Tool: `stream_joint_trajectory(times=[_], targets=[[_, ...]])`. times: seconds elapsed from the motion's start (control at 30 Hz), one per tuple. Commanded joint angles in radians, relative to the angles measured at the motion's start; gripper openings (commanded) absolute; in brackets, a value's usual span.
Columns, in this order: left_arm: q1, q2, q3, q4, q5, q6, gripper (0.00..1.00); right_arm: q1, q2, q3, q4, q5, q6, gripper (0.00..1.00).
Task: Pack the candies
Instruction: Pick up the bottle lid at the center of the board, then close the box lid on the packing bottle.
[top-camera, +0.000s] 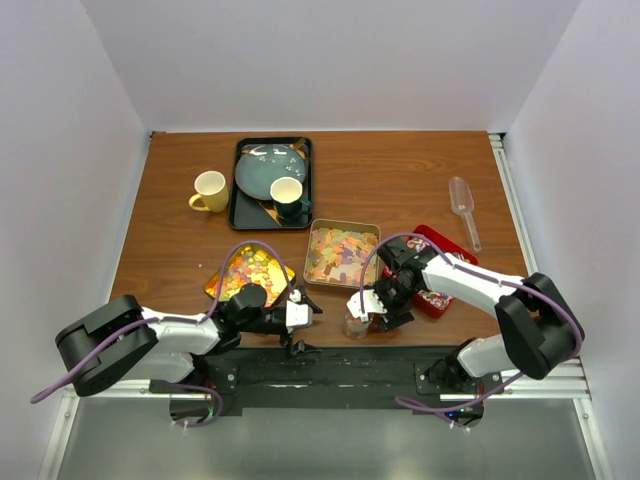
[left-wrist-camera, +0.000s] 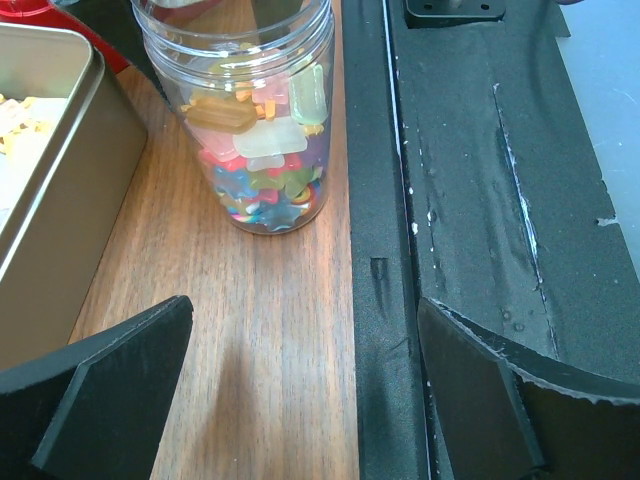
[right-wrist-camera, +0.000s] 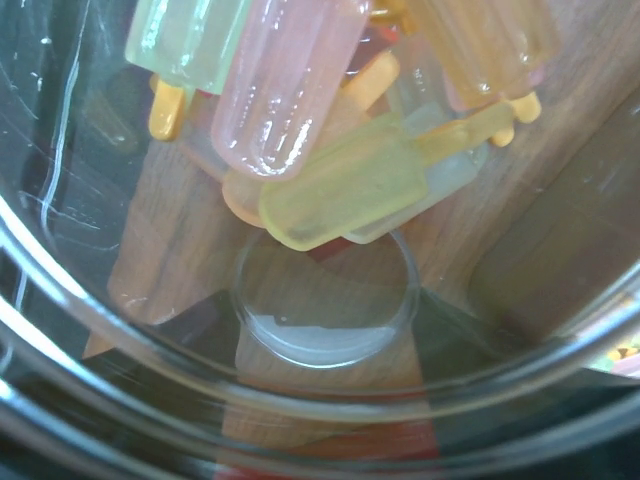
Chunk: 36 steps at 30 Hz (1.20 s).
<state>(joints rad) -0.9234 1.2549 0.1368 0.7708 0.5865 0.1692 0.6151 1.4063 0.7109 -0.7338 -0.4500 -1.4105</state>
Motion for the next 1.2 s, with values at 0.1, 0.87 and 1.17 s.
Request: stream_joint_trajectory(times=[0.1, 0.87, 1.17], targets=[[-0.002, 0.030, -0.005, 0.119, -0.001, 0.039, 1.00, 0.005, -0.081, -0.005, -0.016, 0.048, 0.070, 0.57], [-0.023, 0.707, 0.115, 0.967, -0.003, -0.014, 0.89, -0.006, -0.267, 0.450, -0.292, 0.119, 0.604, 0.57], [-0.052, 0.856, 0.211, 1.082, -0.073, -0.051, 0.85, 0.015, -0.230, 0.512, -0.424, 0.065, 0.463, 0.58]])
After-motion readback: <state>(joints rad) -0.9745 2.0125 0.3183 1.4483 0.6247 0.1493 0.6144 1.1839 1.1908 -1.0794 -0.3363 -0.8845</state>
